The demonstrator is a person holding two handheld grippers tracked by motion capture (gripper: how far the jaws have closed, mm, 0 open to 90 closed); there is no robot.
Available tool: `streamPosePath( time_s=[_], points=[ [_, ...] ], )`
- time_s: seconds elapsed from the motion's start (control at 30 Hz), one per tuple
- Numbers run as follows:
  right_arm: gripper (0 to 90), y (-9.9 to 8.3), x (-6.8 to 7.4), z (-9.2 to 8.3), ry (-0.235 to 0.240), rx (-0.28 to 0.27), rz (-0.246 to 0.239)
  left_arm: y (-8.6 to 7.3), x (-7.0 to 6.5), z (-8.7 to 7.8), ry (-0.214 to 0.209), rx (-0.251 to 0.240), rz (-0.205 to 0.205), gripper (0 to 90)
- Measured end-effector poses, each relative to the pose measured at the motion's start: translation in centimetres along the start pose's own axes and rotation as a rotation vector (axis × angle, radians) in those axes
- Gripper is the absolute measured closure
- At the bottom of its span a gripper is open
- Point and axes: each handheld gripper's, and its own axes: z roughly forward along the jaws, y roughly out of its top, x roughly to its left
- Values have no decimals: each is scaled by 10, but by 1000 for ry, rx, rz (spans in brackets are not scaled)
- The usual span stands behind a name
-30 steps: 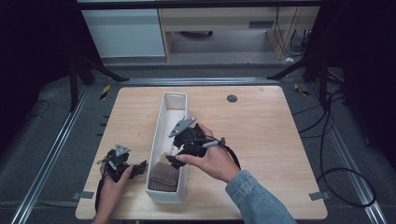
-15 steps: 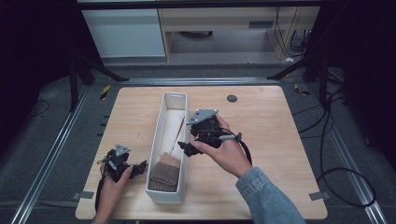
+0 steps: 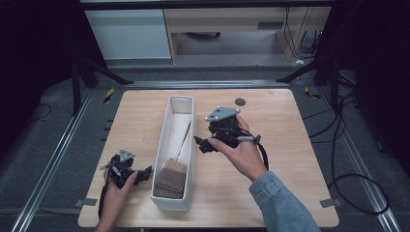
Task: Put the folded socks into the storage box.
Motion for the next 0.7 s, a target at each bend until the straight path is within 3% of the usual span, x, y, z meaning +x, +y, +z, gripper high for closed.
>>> streamPosePath(
  time_s=[0.7],
  points=[
    [73, -48, -40, -15, -130, 0, 110, 0, 0, 0, 0, 0, 0, 0]
  ],
)
